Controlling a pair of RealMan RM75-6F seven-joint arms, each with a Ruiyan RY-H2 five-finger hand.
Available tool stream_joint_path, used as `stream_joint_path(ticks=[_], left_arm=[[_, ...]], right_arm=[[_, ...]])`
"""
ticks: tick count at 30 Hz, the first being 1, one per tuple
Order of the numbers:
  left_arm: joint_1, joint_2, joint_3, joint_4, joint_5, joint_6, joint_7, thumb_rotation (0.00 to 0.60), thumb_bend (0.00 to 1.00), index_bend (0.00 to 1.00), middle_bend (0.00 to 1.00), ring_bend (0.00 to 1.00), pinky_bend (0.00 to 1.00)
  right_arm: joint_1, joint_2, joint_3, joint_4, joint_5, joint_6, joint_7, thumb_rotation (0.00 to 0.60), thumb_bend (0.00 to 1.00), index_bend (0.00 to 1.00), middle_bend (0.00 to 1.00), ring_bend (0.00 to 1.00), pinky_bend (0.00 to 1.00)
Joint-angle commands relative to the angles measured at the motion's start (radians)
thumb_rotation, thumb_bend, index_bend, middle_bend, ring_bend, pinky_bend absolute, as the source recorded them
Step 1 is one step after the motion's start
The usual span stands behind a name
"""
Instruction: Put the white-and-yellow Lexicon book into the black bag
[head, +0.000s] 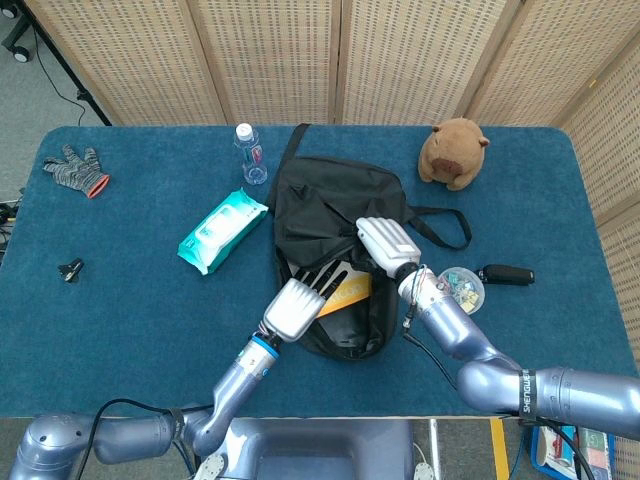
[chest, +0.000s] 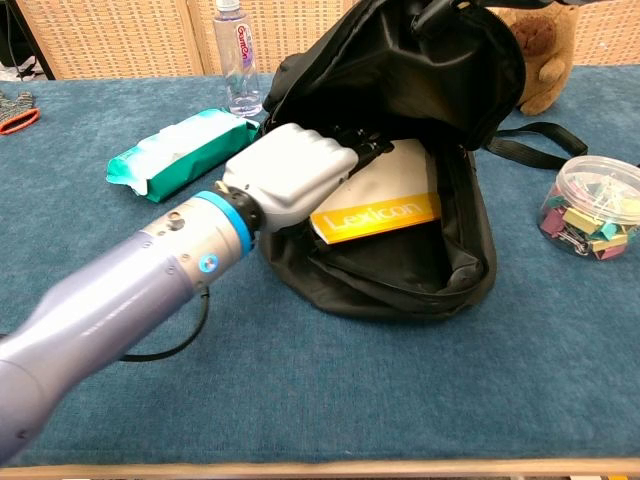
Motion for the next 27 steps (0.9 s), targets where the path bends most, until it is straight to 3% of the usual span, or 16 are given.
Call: stream_joint_path(ticks=[1,10,17,27], left_arm=[[0.011,0.088,0.050,-0.044,0.064,-0.014,-0.154,0.600,0.01,0.00,0.00,0.00,0.22],[0.051,0.249,0.162,-0.040,0.283,0.140,-0.552,0.600,0.00,0.00,0.00,0.00,0.13],[0.104,0.388,0.241,-0.046,0.377,0.256,-0.672,0.600,0.00,0.00,0.00,0.00,0.13],[0.238,0.623,0.312,0.005,0.396,0.445,-0.868,0.600,0.00,0.00,0.00,0.00,0.13]], right_arm=[[0.008,0.005,0.004,0.012,0.020,-0.005,0.004,0.600,0.92,0.60,0.50,0.50,0.73],[0.020,0.031,0.011,0.039,0.068,-0.027,0.023,0.600,0.92,0.60,0.50,0.50,0.73],[0.007,0.048,0.010,0.031,0.055,-0.024,0.045,0.600,0.92,0.60,0.50,0.50,0.73],[-0.085,0.014,-0.051,-0.031,-0.119,0.041,0.077,0.600,0.92,0.61,0.50,0.50,0.73]])
